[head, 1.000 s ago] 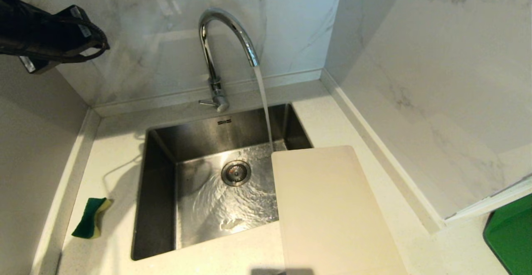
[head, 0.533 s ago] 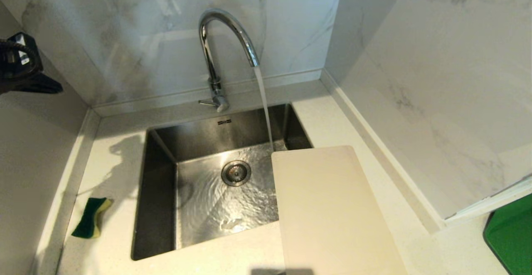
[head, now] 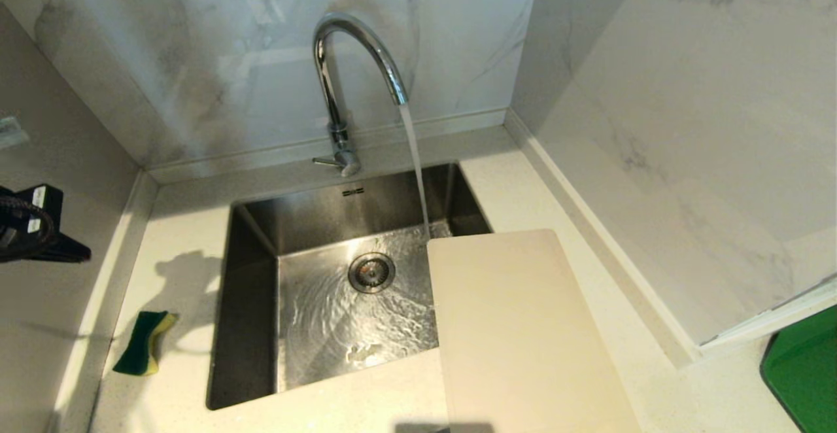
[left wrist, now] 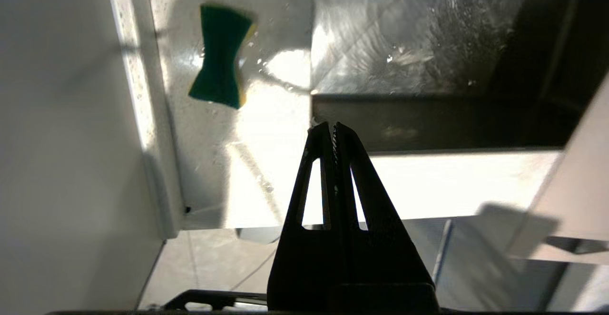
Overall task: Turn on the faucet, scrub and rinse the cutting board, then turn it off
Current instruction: Pick up the cleaning cloth
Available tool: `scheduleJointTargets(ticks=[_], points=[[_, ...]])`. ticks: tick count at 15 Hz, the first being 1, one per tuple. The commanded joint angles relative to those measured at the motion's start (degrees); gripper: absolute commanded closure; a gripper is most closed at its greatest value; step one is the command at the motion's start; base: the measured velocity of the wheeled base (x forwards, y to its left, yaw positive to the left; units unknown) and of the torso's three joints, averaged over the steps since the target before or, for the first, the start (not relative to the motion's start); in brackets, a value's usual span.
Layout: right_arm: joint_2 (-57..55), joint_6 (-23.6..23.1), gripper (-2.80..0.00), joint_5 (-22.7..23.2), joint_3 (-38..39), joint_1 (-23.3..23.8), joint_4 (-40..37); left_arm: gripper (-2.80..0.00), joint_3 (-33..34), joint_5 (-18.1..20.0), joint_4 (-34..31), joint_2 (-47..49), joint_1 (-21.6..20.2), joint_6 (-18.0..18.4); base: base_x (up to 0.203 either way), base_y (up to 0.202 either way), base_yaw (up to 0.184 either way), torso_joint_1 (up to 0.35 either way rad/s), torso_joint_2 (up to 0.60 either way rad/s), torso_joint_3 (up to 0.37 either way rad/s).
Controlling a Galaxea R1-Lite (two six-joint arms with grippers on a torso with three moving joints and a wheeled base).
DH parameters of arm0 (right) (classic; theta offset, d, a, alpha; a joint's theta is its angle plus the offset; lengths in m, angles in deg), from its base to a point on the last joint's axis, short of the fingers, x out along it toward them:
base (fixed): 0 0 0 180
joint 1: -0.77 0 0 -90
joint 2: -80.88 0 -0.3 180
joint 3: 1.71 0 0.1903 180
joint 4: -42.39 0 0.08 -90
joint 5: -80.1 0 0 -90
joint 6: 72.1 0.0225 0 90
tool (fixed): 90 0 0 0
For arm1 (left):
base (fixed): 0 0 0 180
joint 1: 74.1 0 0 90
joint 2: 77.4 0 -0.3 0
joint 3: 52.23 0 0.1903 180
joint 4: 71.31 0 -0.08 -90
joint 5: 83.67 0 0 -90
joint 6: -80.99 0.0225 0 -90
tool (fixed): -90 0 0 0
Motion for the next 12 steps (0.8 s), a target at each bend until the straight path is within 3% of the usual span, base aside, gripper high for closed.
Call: scheduleJointTargets(ticks=[1, 5, 7, 8, 12], points=[[0.02, 0.00, 0.00, 0.01, 0.00, -0.01, 0.02, 0.00, 9.49, -0.55, 5.91, -0.94, 0.64, 0.58, 0.000, 0.000, 0.000, 0.000, 0.00, 0.000], [0.02, 0.00, 0.00, 0.01, 0.00, -0.02, 0.02, 0.00, 20.25, -1.69, 19.23, 1.85, 0.56, 0.96, 0.000, 0.000, 0.000, 0.000, 0.00, 0.000], [0.02, 0.00, 0.00, 0.01, 0.00, -0.01, 0.02, 0.00, 22.21, -3.00, 21.42, 3.90, 0.99, 0.98, 0.000, 0.000, 0.000, 0.000, 0.00, 0.000], [0.02, 0.00, 0.00, 0.01, 0.00, -0.07, 0.02, -2.80, 23.41, -3.24, 22.05, 3.98, 1.21, 0.91, 0.000, 0.000, 0.000, 0.000, 0.00, 0.000], [0.02, 0.00, 0.00, 0.01, 0.00, -0.10, 0.02, -2.80, 30.15, -6.96, 34.24, 7.15, 1.43, 1.23, 0.000, 0.000, 0.000, 0.000, 0.00, 0.000]])
